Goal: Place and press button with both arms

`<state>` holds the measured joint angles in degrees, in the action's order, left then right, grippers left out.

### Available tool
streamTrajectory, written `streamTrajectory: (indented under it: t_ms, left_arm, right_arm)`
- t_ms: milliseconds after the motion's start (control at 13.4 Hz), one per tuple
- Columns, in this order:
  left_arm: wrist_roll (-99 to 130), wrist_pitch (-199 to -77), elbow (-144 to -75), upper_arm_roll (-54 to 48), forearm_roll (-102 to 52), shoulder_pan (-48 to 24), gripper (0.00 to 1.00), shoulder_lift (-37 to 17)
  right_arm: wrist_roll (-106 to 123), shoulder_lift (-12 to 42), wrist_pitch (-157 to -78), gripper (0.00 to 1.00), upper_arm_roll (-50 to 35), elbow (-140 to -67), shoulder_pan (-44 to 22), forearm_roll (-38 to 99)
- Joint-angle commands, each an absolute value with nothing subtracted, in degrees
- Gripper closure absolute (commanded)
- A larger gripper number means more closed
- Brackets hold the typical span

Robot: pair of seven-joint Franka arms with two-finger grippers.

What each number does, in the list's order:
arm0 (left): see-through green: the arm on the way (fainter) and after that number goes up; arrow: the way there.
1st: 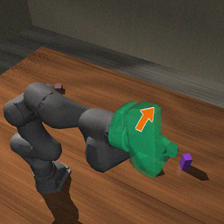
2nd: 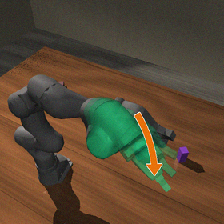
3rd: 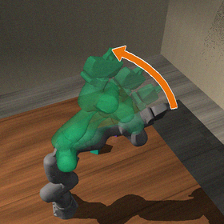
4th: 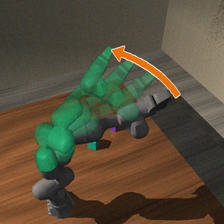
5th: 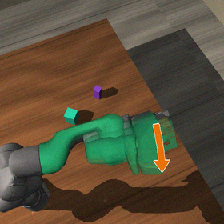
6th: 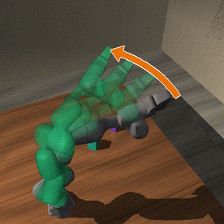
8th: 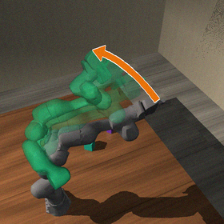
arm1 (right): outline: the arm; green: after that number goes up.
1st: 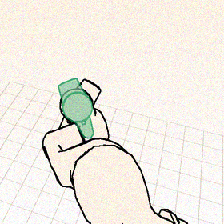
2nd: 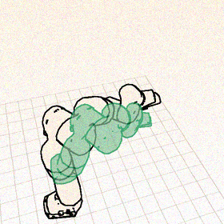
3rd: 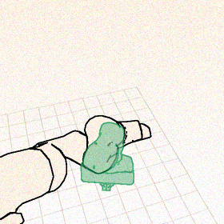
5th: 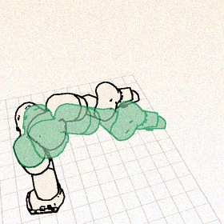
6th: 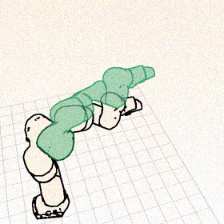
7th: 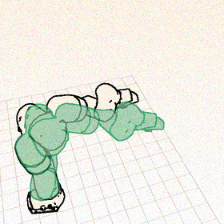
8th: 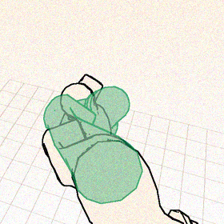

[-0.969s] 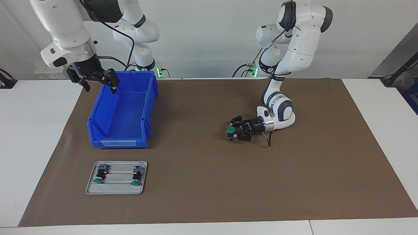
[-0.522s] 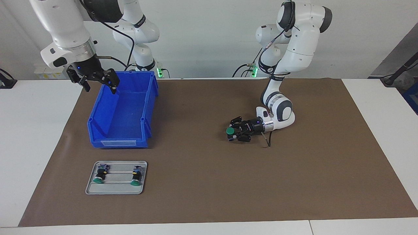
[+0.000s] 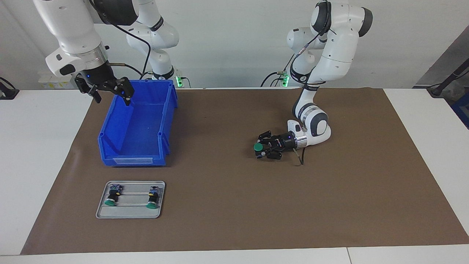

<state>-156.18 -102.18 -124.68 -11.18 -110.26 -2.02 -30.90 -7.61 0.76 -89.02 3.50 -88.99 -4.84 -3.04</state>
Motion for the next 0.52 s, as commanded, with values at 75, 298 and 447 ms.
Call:
streamTrajectory:
  t_ms: [75,298,447]
  left_arm:
    - [-162.6,-102.3,-124.9,-10.5,-112.2,-2.7,0.24,-34.6]
    - [-162.6,-102.3,-124.8,-10.5,-112.2,-2.7,0.01,-34.6]
    - [-162.6,-102.3,-124.6,-10.5,-112.2,-2.7,0.00,-34.6]
  right_arm:
    - [-6.0,-0.1,-88.9,0.00,3.4,-89.9,-4.3,-1.5]
    - [-6.0,-0.1,-88.9,0.00,3.3,-89.9,-4.3,-1.5]
    - [-6.0,-0.1,-88.9,0.00,3.3,-89.9,-4.3,-1.5]
